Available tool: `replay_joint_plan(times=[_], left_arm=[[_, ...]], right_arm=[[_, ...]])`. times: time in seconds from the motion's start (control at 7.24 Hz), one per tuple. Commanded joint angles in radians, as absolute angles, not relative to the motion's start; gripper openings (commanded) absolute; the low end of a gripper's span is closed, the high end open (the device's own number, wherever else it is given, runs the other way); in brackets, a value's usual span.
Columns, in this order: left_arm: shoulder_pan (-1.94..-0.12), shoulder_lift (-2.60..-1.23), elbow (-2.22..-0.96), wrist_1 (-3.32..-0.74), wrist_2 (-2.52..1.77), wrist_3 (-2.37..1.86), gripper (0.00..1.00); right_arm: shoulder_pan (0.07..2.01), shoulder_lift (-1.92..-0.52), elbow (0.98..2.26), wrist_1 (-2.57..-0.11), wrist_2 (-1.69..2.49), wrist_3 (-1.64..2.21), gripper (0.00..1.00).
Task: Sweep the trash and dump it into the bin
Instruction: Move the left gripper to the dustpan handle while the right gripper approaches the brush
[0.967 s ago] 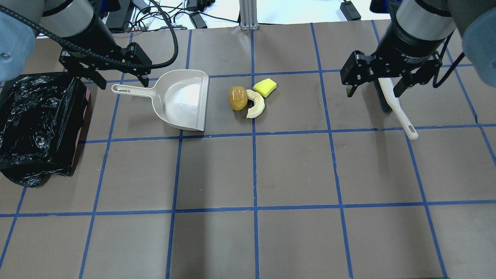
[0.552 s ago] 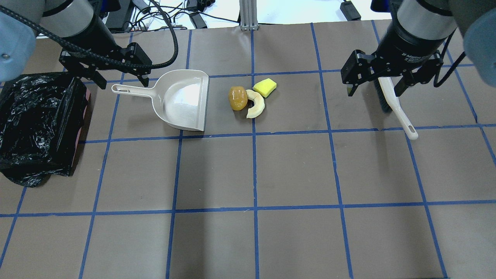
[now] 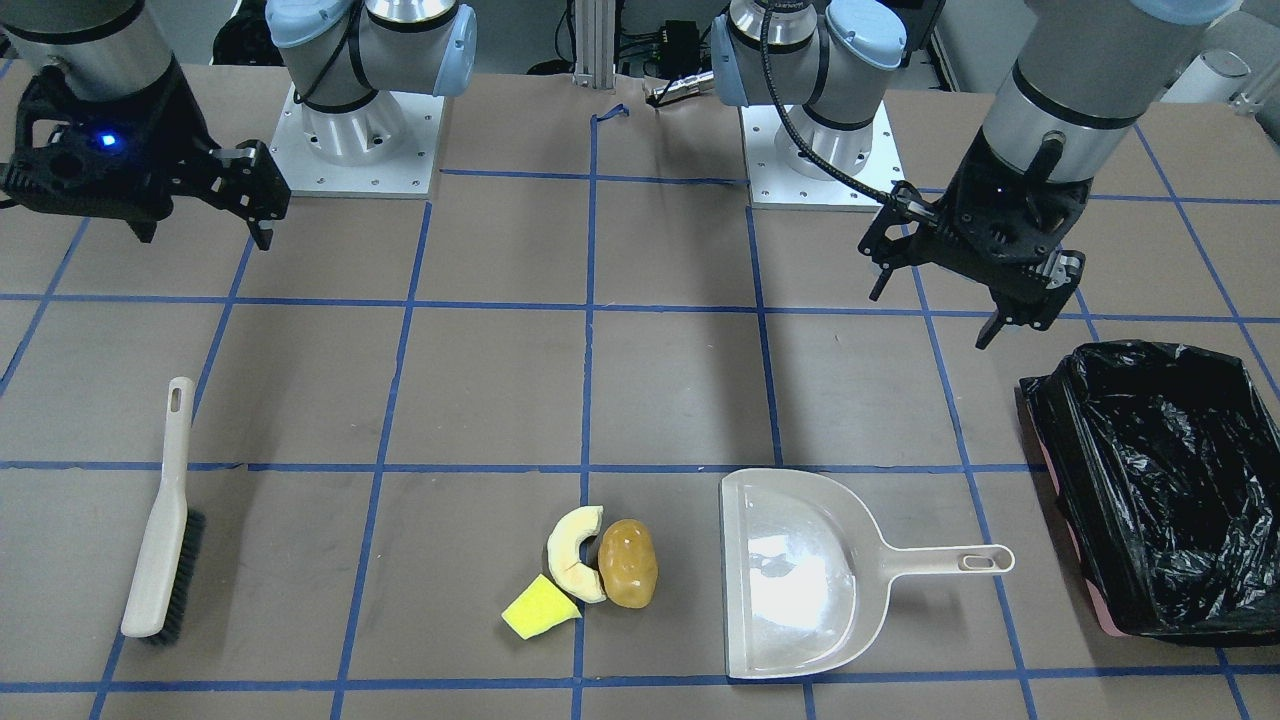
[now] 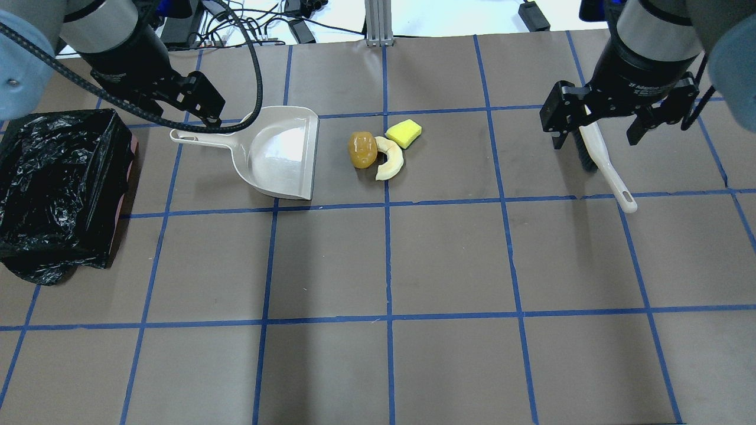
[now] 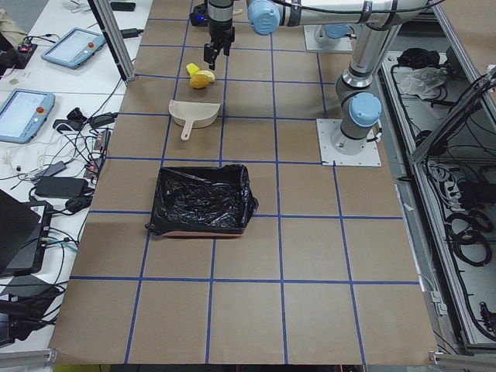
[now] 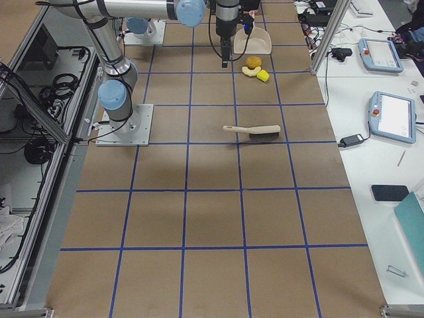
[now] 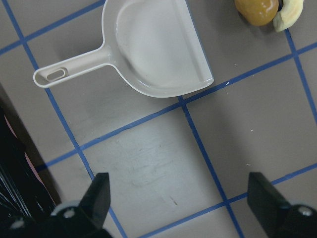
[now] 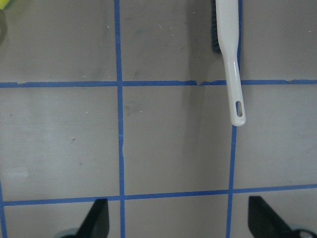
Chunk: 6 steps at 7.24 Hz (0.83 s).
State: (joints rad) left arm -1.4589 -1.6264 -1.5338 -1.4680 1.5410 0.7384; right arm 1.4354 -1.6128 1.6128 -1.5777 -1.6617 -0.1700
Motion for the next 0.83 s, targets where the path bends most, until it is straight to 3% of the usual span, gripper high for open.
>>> replay_joint_plan(times=[0.0, 0.69], left_arm=[[-1.393, -1.65, -1.534, -1.463, 1.535, 1.229, 1.0], [-1.376, -1.813, -1.51, -1.299, 1.548, 1.81, 1.0]], right_arm=[[1.294, -1.545, 1.62, -1.653, -1.628, -0.41, 1.0], [1.239, -1.366, 1.773, -2.011, -1.631, -0.557, 0.97]])
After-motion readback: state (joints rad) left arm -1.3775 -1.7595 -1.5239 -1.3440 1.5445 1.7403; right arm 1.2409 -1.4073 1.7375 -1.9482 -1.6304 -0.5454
